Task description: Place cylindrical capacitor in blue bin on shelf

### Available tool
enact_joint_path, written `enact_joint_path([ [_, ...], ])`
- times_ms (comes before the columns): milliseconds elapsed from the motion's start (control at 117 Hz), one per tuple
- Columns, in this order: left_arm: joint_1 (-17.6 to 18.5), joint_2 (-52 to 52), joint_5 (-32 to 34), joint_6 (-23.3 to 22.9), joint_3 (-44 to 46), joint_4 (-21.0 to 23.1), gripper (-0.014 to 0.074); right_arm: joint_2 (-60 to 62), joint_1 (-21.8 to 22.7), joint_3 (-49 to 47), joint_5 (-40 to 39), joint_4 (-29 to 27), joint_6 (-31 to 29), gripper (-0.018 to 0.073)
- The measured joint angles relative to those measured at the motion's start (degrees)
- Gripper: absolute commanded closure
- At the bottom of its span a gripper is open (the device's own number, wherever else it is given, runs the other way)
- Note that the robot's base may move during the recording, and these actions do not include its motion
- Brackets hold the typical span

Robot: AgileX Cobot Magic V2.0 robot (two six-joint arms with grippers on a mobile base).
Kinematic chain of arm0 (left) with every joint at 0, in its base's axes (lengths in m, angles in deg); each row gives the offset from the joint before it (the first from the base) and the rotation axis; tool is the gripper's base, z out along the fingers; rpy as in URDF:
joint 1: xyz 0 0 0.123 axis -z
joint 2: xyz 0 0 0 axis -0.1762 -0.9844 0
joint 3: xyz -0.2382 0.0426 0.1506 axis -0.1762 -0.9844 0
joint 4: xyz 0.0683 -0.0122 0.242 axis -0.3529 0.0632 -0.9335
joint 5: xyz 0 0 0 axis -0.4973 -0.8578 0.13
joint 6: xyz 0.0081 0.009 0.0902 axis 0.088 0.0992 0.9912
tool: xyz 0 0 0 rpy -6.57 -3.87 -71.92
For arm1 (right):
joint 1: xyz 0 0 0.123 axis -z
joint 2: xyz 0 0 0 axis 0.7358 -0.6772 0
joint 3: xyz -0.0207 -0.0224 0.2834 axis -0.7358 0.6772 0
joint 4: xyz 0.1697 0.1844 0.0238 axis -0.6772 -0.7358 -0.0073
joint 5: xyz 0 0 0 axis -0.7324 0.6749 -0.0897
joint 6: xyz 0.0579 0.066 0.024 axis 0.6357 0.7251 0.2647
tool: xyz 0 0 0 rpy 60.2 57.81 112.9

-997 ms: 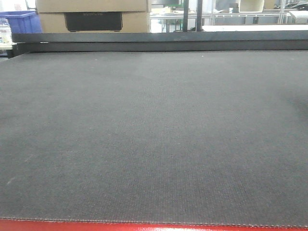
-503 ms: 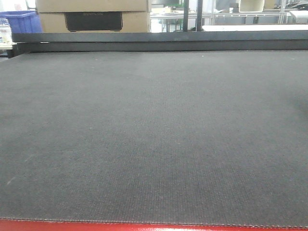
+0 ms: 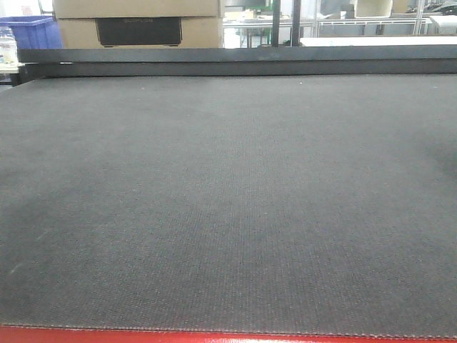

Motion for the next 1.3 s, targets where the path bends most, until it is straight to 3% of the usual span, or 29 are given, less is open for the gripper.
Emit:
enact_joint_path([
  [520,0.0,-16.7,3.1,-0.3,15.3,2.6,-0.0005,0.0,0.0,0.0,0.0,0.0,0.0,0.0703],
  [886,0.0,-21.4,-0.5,-0.4,21.6,5.6,0.0023,0.0,-0.1,0.0,0.0,0.0,-0.1,0.0703],
  [971,0.0,-21.5,-1.2,-0.4,21.6,6.7,0.0131,0.0,-0.1,0.0,0.0,0.0,-0.1,0.0703],
  [1091,0.0,-21.5,-2.7,-0.5,21.6,7.1,0.0413,0.0,-0.1,0.0,0.0,0.0,-0.1,0.0703],
  [1219,0.0,-21.4,-3.1,-0.5,21.6,7.2,0.0657,0.0,-0.1,0.0,-0.1,0.0,-0.1,0.0703],
  [1253,0.0,-20.9,-3.8,-0.5,21.6,7.2,0.0703,0.0,-0.1,0.0,-0.2,0.0,-0.1,0.0703],
  [1304,0.0,-19.6,-5.4,-0.5,21.6,7.4,0.0707,0.0,-0.1,0.0,-0.2,0.0,-0.1,0.0703],
])
